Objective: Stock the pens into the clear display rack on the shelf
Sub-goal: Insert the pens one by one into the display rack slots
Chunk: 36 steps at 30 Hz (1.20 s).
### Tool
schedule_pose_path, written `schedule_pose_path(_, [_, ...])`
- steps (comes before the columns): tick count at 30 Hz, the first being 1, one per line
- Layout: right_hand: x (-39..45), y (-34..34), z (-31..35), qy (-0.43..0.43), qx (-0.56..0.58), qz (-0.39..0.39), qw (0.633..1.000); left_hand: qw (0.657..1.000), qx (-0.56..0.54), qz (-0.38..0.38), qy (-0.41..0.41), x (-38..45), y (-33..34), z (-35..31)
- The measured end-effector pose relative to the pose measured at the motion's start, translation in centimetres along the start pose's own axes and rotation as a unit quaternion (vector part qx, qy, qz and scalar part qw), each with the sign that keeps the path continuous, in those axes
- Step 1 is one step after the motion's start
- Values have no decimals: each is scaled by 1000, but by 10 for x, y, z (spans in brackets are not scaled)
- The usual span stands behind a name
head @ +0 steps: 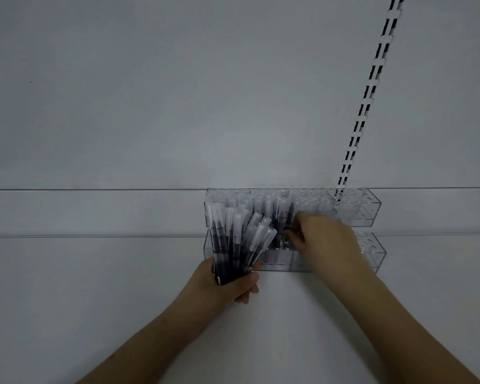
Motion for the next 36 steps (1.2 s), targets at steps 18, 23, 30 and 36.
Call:
schedule_pose_path(18, [-17,-18,12,-158,435,62,884,1000,7,22,-15,2,2,-4])
schedule_pose_path(23, [-17,-21,10,-140,473,32,869,1000,1,12,-10,2,3,-4])
schedule_pose_path(30, [-14,-16,5,-99,579,60,807,1000,-7,8,-17,1,4,-3])
schedule_pose_path(36, [-14,-19,11,-90,551,36,829,999,-36,-5,-26,2,3,-2])
Point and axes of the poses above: each hand's wrist, its own x-axis towards the middle knuckle, its own y-axis out of the palm, z = x × y, the point moved 1 cm from there along x, towards the middle knuckle, and after that the axes turned 4 degrees about z, right-handed, at the moved point
